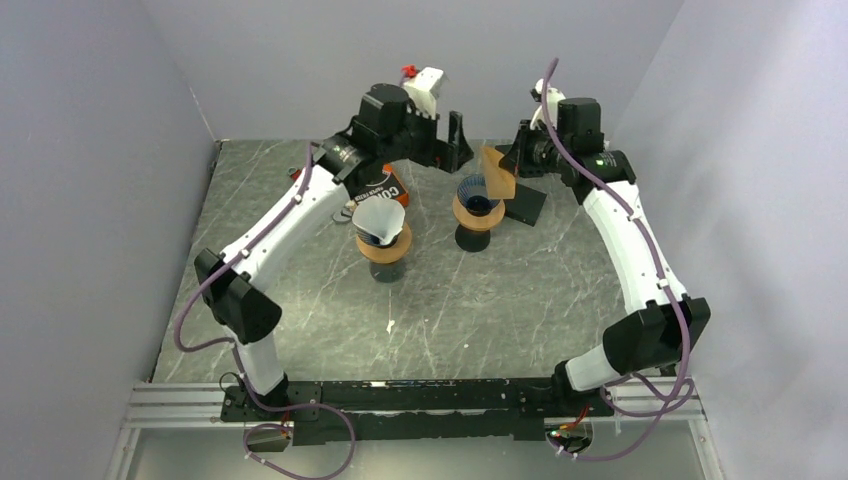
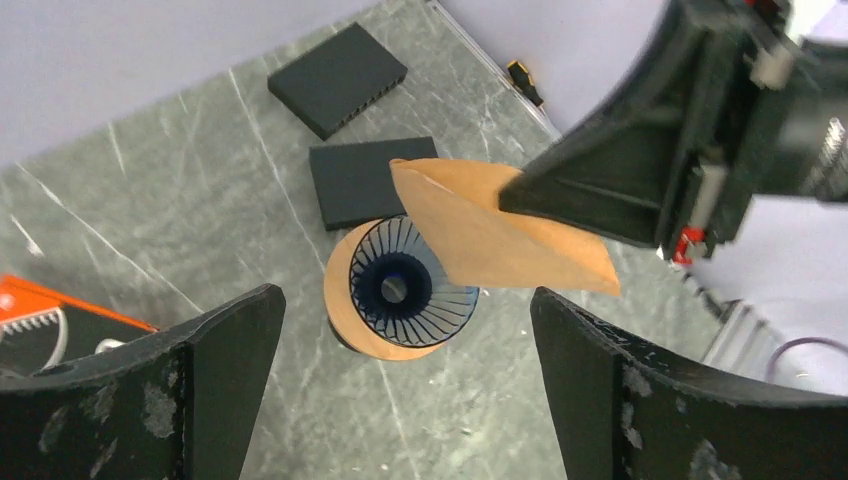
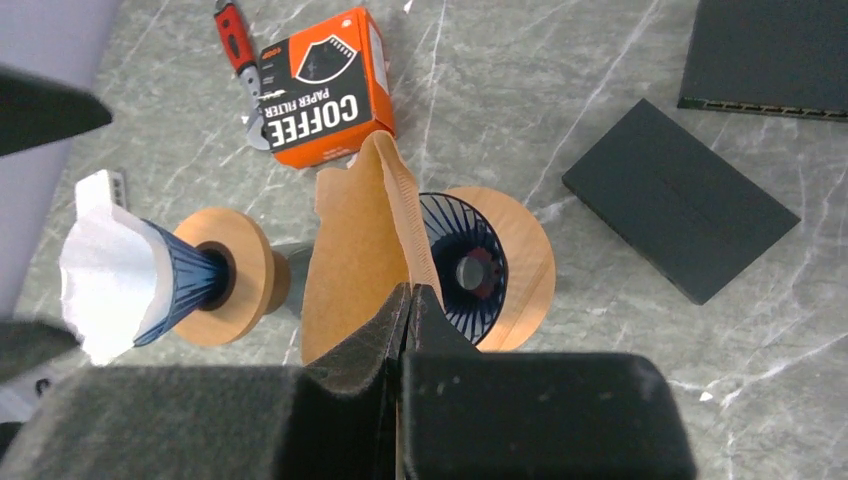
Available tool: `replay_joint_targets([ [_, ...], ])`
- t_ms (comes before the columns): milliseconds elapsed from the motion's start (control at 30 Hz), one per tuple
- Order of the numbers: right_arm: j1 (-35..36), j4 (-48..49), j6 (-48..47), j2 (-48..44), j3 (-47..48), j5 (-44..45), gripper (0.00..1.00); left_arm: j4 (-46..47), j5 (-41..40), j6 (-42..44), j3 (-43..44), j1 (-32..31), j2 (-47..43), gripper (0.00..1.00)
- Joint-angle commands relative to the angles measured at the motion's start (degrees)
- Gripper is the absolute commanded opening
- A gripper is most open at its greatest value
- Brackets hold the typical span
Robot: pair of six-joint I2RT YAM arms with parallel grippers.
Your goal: Place the coffee filter in the dripper
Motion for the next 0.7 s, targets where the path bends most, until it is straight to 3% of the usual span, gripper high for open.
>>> replay_joint_targets([
  [0, 2.7, 5.1, -2.3, -0.3, 0.5, 8.5, 0.00, -3.9, 11.7, -15.1, 3.6, 5.7, 2.7, 0.99],
  [367, 6.9, 11.1, -3.9, -0.5, -7.4, 17.5, 0.00, -0.3, 15.4, -23.1, 1.6, 6.1, 7.5, 1.00],
  [667, 8.2, 13.9, -3.0, -1.2, -11.0, 18.2, 0.00, -6.0, 15.5, -24.2, 6.5, 5.5, 14.1, 0.94],
])
